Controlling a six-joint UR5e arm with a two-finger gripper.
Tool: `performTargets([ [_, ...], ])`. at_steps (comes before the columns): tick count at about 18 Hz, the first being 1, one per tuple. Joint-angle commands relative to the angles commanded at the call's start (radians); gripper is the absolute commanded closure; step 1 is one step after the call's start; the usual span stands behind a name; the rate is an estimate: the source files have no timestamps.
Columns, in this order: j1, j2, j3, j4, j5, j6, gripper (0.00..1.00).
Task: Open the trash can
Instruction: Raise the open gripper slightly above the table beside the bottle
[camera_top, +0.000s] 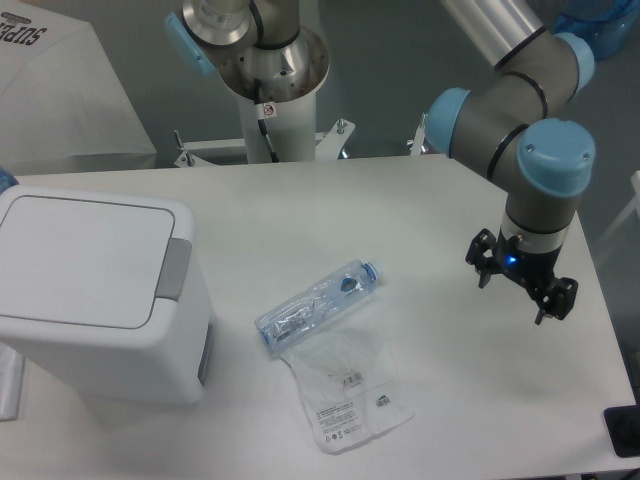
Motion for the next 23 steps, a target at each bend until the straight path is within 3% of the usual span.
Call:
performTargets([
  [16,0.02,0.012,-0.014,-0.011,-0.103,-0.015,0.0],
  [20,0.012,0.017,-0.014,-0.011,-0.133,-0.109,0.0],
  [23,0.018,0.04,-0.015,-0.012,-0.227,-0.236,0.0],
])
